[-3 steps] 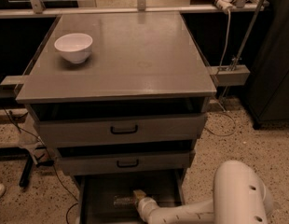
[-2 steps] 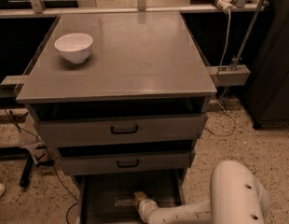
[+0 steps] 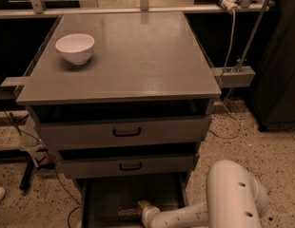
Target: Place water bottle into bottom drawer
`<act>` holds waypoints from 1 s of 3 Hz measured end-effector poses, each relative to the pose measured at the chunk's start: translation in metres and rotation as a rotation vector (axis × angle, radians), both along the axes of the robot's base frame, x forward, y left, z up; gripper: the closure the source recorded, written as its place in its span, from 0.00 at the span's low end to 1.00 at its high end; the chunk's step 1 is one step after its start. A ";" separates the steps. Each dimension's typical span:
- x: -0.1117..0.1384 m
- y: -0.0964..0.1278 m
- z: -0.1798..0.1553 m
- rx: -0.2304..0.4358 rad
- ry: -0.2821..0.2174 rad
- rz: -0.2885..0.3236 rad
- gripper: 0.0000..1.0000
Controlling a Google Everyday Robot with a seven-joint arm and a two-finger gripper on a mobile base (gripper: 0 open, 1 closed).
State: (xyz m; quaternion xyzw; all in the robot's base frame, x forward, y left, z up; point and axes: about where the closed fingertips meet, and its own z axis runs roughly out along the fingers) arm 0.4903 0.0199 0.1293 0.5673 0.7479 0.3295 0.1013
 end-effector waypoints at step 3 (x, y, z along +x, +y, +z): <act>0.000 0.000 0.000 0.000 0.000 0.000 0.34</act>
Offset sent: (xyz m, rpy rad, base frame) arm 0.0000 0.0000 -0.0001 -0.0001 0.0004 -0.0003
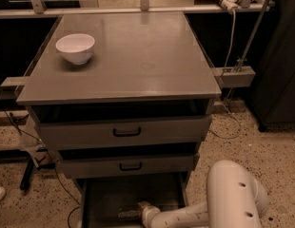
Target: Place water bottle into bottom drawer
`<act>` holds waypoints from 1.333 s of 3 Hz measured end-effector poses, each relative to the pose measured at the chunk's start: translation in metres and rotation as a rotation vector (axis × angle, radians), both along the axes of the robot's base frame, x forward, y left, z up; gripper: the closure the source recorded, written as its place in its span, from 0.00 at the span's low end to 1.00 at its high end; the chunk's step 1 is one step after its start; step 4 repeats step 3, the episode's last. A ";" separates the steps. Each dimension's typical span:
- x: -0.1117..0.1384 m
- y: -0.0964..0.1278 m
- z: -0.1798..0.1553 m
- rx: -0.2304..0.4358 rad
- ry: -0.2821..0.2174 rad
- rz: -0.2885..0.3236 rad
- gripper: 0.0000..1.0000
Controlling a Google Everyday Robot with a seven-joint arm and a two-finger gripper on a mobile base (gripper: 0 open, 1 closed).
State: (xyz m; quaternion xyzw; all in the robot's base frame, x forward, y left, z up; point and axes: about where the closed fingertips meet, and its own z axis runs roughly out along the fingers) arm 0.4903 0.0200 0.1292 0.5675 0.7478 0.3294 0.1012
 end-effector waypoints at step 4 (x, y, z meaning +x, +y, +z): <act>0.000 0.000 0.000 0.000 0.000 0.000 0.00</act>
Offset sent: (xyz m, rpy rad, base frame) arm 0.0000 0.0000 0.0000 0.0000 0.0000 0.0000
